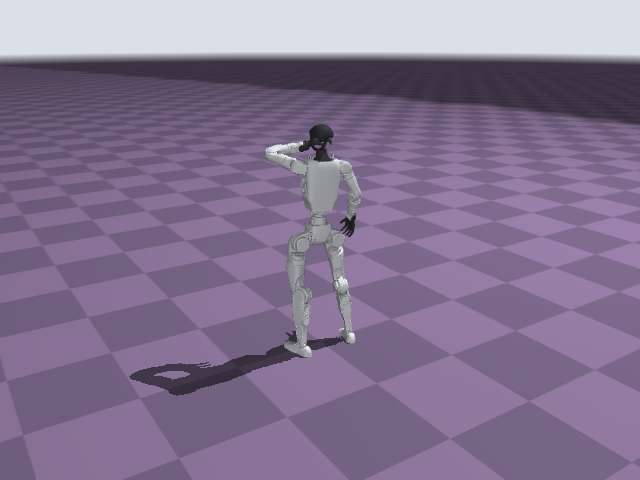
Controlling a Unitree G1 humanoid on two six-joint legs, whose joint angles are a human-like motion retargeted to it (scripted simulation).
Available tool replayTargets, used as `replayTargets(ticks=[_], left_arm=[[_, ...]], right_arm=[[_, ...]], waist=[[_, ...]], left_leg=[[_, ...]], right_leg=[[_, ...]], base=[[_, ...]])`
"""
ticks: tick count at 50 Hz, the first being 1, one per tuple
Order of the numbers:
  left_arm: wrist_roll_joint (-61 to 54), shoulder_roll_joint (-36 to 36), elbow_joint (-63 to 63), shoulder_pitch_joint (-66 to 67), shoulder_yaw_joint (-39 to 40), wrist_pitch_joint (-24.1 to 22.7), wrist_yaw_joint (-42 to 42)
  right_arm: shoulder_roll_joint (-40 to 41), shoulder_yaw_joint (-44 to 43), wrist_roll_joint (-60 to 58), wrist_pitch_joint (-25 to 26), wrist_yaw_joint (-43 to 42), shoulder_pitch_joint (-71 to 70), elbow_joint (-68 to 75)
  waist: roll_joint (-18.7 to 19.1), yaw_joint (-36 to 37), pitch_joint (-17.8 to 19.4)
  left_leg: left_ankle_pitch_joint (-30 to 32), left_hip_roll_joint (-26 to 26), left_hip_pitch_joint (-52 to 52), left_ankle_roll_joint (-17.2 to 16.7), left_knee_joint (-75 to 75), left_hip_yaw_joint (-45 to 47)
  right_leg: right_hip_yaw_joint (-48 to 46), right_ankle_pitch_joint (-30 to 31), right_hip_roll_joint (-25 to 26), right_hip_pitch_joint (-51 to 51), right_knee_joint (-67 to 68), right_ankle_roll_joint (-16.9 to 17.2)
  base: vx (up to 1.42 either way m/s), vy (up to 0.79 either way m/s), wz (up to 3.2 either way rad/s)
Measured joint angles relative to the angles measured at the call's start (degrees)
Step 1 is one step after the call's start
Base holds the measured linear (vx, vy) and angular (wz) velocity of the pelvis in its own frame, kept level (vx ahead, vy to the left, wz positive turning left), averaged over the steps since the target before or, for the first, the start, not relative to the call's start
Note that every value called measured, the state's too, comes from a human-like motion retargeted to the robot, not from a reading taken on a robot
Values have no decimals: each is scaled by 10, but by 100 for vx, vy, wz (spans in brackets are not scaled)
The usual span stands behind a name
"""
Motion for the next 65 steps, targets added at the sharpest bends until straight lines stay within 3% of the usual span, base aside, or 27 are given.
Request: replayTargets(ticks=[4, 7, 15, 19, 30, 35, 42, 54, 65], left_arm=[[15, -59, 51, -59, -27, 6, 14], [16, -59, 61, -69, -34, 3, 16], [-14, 92, -15, 36, 16, -26, 5], [-20, 127, -31, 75, 41, -30, -1], [11, -1, 61, -84, -68, -13, 1], [7, 62, 31, -67, -68, -30, -6], [4, 158, -28, 19, 5, -38, 0], [34, 14, 14, -91, -59, -10, -6], [15, 126, -39, 16, 10, -26, 2]], right_arm=[[10, 25, 0, 1, 4, -6, 17], [13, 34, -5, 1, 9, -11, 21], [9, -1, -27, -3, 12, -6, -13], [2, -20, -26, -4, 10, 8, -21], [0, 24, 1, 2, 19, 22, 44], [-3, 19, -14, -2, 25, 17, 36], [-4, -19, -21, -9, 17, 24, -12], [3, 39, -13, 1, 36, 9, 8], [2, 3, -25, -6, 25, 22, -25]], waist=[[-6, 0, 2], [-8, -1, 4], [-1, 0, 11], [5, -2, 12], [-3, -7, 7], [-7, -2, 7], [-5, 6, 4], [-11, -8, -4], [-2, 2, -6]], left_leg=[[2, -1, -2, 0, 0, -8], [2, -2, -2, 1, 0, -7], [1, 0, 0, 2, 0, 12], [2, 1, -1, 1, 0, 11], [8, -2, -13, -1, 1, -18], [8, -1, -13, 0, 0, -5], [6, 2, -13, 0, -2, 15], [9, 1, -22, 0, -1, -15], [5, 2, -16, -2, 1, -2]], right_leg=[[-7, -1, -2, 3, 0, -2], [-7, -1, -2, 3, 0, -3], [13, 4, 1, -8, 0, 0], [12, 6, 2, -9, 0, 2], [-18, 2, -4, 0, -1, -2], [-4, 6, -1, -9, -2, 0], [14, 14, 5, -23, -5, 8], [-16, 7, 1, -9, -6, 2], [-3, 7, 2, -13, -5, 3]], base=[[-1, 0, 10], [0, 0, 0], [-1, 0, -17], [0, 0, 0], [0, 0, 21], [-1, -1, -17], [0, -1, -22], [0, 0, 19], [0, 0, -3]])
